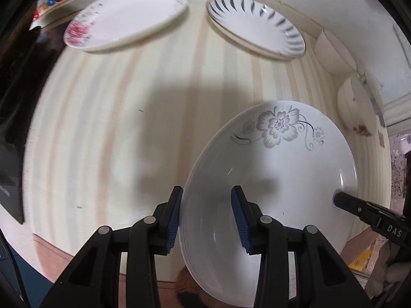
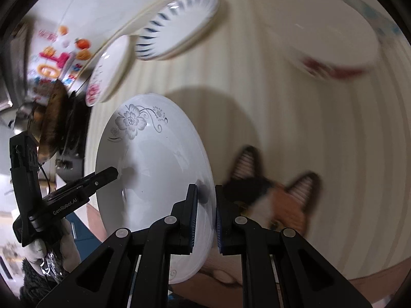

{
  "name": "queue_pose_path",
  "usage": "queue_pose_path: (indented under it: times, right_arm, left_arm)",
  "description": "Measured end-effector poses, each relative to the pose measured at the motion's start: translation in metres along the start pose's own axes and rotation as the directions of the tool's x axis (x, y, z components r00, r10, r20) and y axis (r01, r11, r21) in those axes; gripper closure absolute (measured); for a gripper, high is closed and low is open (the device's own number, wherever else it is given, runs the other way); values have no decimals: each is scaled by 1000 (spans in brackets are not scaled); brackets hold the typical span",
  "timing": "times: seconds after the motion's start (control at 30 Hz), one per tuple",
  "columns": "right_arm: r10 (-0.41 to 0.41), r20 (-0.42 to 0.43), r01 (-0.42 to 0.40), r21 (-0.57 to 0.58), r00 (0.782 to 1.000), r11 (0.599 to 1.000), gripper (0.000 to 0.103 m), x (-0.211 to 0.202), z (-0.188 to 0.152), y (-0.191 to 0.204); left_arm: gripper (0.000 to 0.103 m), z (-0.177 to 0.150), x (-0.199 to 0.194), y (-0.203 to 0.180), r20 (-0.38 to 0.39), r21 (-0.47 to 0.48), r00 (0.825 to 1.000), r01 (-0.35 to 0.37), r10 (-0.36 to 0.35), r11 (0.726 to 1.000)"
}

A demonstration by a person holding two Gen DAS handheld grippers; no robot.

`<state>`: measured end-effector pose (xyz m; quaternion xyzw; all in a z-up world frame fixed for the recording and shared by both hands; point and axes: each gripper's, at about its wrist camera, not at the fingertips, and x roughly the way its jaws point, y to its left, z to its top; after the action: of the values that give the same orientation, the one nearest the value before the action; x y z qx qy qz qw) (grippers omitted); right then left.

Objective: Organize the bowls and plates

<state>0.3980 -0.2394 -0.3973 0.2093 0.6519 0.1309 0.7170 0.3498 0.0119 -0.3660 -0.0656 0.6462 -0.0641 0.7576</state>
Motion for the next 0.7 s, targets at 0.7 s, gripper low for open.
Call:
queue_pose_path:
  times: [0.7]
  right_arm:
    - [48,-56,-45,43,997,998,88,13,4,-38]
  left_arm:
    - [67,1,8,-35,11,52,993,-122,121,991]
